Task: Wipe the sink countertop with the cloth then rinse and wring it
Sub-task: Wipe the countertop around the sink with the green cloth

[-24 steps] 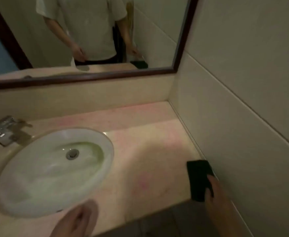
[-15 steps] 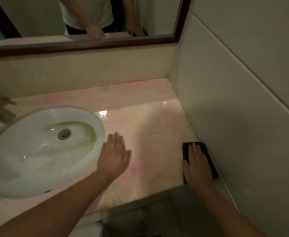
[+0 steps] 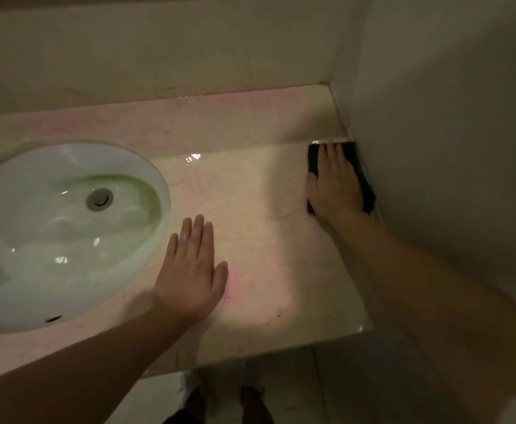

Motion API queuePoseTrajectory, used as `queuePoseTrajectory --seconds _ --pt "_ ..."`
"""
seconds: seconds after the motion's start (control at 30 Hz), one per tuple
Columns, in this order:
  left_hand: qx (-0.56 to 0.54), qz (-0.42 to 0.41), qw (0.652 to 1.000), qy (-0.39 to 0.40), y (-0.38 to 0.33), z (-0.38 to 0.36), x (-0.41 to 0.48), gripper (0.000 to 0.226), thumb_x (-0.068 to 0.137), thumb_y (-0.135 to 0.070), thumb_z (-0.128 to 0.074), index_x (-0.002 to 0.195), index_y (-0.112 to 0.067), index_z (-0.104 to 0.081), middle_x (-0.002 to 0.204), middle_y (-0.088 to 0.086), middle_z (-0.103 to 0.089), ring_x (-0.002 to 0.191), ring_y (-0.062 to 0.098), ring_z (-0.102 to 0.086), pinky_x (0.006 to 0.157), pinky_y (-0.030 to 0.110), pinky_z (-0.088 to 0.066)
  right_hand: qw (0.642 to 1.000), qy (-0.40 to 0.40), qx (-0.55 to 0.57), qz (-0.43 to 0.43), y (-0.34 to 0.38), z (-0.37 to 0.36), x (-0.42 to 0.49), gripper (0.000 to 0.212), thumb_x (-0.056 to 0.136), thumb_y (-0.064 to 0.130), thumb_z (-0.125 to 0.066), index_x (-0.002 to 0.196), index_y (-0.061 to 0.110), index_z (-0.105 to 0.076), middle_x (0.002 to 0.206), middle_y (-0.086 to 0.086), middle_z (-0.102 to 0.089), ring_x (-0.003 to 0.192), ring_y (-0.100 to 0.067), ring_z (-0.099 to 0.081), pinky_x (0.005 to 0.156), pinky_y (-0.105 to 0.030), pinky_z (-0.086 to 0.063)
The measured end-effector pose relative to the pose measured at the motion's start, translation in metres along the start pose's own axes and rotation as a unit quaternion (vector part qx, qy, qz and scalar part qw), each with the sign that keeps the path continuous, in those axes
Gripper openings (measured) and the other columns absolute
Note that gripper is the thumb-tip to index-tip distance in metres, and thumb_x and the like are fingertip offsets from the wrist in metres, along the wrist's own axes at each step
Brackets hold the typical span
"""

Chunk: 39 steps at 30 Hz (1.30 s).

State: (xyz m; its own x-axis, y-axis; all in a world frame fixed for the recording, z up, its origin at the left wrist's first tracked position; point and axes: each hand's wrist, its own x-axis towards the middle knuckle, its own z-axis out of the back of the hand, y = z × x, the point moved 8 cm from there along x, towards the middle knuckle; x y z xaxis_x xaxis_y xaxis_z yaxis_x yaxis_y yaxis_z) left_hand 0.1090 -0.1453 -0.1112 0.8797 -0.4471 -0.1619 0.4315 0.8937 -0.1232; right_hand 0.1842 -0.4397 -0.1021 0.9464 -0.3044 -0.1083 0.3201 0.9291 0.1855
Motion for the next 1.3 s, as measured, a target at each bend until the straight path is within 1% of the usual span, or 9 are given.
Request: queuePoseTrajectory --seconds 0.23,0.4,0.57,0.67,0.8,1.0,1.1,1.2,1.3 --pt "-0.015 -0.006 1.0 -0.009 -0.001 0.003 0.0 0.068 0.096 -0.038 -0.02 0.153 -0.004 -0.007 0.161 0.015 -0.002 0.149 0.028 0.004 0.121 0.046 -0.005 0.974 0.032 -0.051 0.218 0.09 -0.023 -0.084 0.062 0.098 0.028 -0.035 0.153 0.005 -0.017 0.161 -0.013 -0.016 0.149 -0.028 -0.014 0.119 -0.039 -0.012" --pt "-0.035 -0.011 0.999 -0.019 -0.002 0.007 -0.003 0.064 0.097 -0.031 -0.024 0.153 -0.004 -0.008 0.162 0.015 -0.003 0.149 0.029 0.002 0.121 0.046 -0.006 0.966 0.041 -0.039 0.251 0.114 -0.049 -0.213 0.062 0.097 0.035 -0.028 0.152 0.008 -0.024 0.159 -0.011 -0.024 0.147 -0.026 -0.022 0.119 -0.041 -0.017" --pt "-0.029 -0.011 0.999 -0.027 -0.001 0.009 -0.006 0.065 0.097 -0.034 -0.019 0.153 -0.005 -0.005 0.162 0.013 0.0 0.149 0.028 0.004 0.121 0.045 -0.005 0.999 -0.011 0.008 0.049 0.008 -0.022 -0.246 0.049 0.092 0.021 -0.039 0.138 0.004 -0.049 0.14 -0.023 -0.052 0.123 -0.04 -0.052 0.104 -0.04 -0.043" --pt "-0.032 -0.006 0.999 -0.034 0.0 0.008 -0.007 0.065 0.097 -0.035 -0.018 0.153 -0.006 -0.005 0.162 0.012 0.0 0.149 0.028 0.005 0.122 0.045 -0.005 0.998 -0.035 -0.043 -0.042 -0.051 -0.01 -0.223 0.064 0.096 0.032 -0.024 0.149 -0.005 -0.024 0.155 -0.024 -0.026 0.143 -0.037 -0.029 0.112 -0.046 -0.031" --pt "-0.017 0.002 0.999 -0.042 0.003 0.006 -0.004 0.065 0.097 -0.033 -0.021 0.153 -0.006 -0.006 0.162 0.011 -0.002 0.149 0.028 0.003 0.122 0.044 -0.005 0.993 -0.051 -0.029 -0.105 -0.014 -0.023 -0.18 0.064 0.1 0.031 -0.026 0.153 0.001 -0.006 0.162 -0.017 -0.009 0.15 -0.029 -0.008 0.121 -0.041 -0.011" --pt "-0.018 -0.01 0.999 -0.033 0.001 0.006 -0.004 0.064 0.096 -0.03 -0.021 0.153 -0.005 -0.006 0.162 0.012 -0.002 0.149 0.027 0.004 0.122 0.043 -0.004 0.992 -0.027 -0.057 0.106 0.14 -0.058 -0.224 0.063 0.098 0.032 -0.031 0.151 0.0 -0.02 0.159 -0.018 -0.021 0.148 -0.033 -0.018 0.12 -0.044 -0.019" --pt "-0.018 -0.006 0.999 -0.034 0.002 0.006 -0.004 0.065 0.096 -0.031 -0.02 0.153 -0.004 -0.005 0.162 0.012 -0.002 0.149 0.027 0.003 0.122 0.044 -0.005 0.983 0.001 -0.038 0.178 0.115 -0.058 -0.261 0.056 0.094 0.024 -0.038 0.144 -0.002 -0.038 0.15 -0.021 -0.039 0.14 -0.035 -0.036 0.117 -0.043 -0.028" --pt "-0.02 0.003 0.999 -0.038 0.003 0.005 -0.002 0.066 0.095 -0.034 -0.018 0.153 -0.005 -0.005 0.162 0.011 -0.002 0.149 0.027 0.003 0.122 0.043 -0.005 0.989 -0.04 -0.13 0.05 0.018 -0.029 -0.239 0.052 0.094 0.015 -0.037 0.139 -0.01 -0.04 0.147 -0.029 -0.039 0.135 -0.042 -0.04 0.116 -0.047 -0.029" --pt "-0.009 0.003 0.999 -0.041 0.002 0.002 -0.001 0.067 0.095 -0.036 -0.015 0.153 -0.004 -0.005 0.162 0.012 -0.002 0.149 0.029 0.002 0.121 0.045 -0.007 0.985 -0.005 -0.102 -0.142 -0.036 -0.015 -0.205 0.063 0.101 0.03 -0.027 0.152 -0.003 -0.01 0.161 -0.019 -0.012 0.148 -0.032 -0.012 0.121 -0.045 -0.016"
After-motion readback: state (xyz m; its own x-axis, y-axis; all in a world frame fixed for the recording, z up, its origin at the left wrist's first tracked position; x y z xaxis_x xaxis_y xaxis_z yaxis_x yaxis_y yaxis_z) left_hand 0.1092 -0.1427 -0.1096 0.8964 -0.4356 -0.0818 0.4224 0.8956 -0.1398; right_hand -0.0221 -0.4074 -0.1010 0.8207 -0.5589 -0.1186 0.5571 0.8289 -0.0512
